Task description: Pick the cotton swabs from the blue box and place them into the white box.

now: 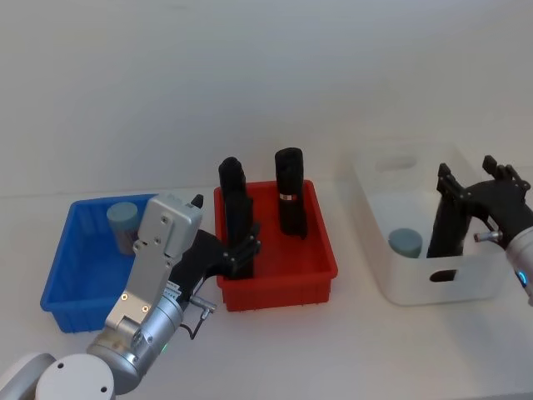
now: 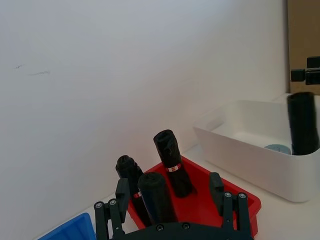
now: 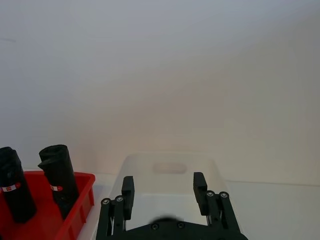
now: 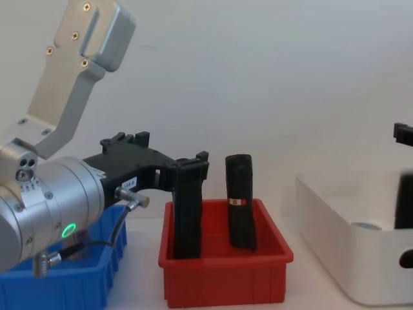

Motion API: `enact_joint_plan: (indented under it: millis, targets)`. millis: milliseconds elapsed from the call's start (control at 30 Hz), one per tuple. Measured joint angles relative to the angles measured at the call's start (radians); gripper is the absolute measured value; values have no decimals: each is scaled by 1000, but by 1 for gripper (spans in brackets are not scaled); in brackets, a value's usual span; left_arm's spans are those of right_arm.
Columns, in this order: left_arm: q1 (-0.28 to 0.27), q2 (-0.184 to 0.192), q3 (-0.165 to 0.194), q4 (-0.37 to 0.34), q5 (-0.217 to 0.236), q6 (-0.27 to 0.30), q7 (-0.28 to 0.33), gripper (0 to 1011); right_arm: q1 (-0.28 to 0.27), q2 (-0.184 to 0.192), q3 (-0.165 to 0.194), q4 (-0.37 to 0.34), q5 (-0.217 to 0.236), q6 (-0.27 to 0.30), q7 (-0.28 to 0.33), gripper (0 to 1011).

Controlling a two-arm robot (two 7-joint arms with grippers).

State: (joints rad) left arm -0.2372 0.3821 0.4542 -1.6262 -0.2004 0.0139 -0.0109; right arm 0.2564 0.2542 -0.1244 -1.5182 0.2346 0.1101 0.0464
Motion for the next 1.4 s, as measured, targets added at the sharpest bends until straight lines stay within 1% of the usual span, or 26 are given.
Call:
enact_joint_plan:
  millis: [67,100,133,233,267,300,333,367,1400]
  targets:
    - [0,0,0,0,0,0,0,1004,-1,0,1,0,-2,2,-2,757]
    - [0,0,0,0,0,0,0,1004,-1,1,2,0,-3,2,-3,809]
    - [0,0,0,0,0,0,0,1004,-1,1,2,1,-4,3,-3,809]
    - [0,0,0,0,0,0,0,1004,-1,1,3,2,-7,3,-5,922]
    - [0,0,0,0,0,0,0,1004,-1,1,4,2,-8,3,-6,933]
    - [0,0,0,0,0,0,0,1004,-1,1,4,2,-8,3,-6,976]
    - [0,0,0,0,0,0,0,1004,-1,1,4,3,-10,3,-6,976]
    - [0,0,0,0,0,0,0,1004,-1,1,5,4,-10,3,-7,1001]
    - [0,0,0,0,0,0,0,1004,-3,-3,5,3,-23,-6,-7,1002]
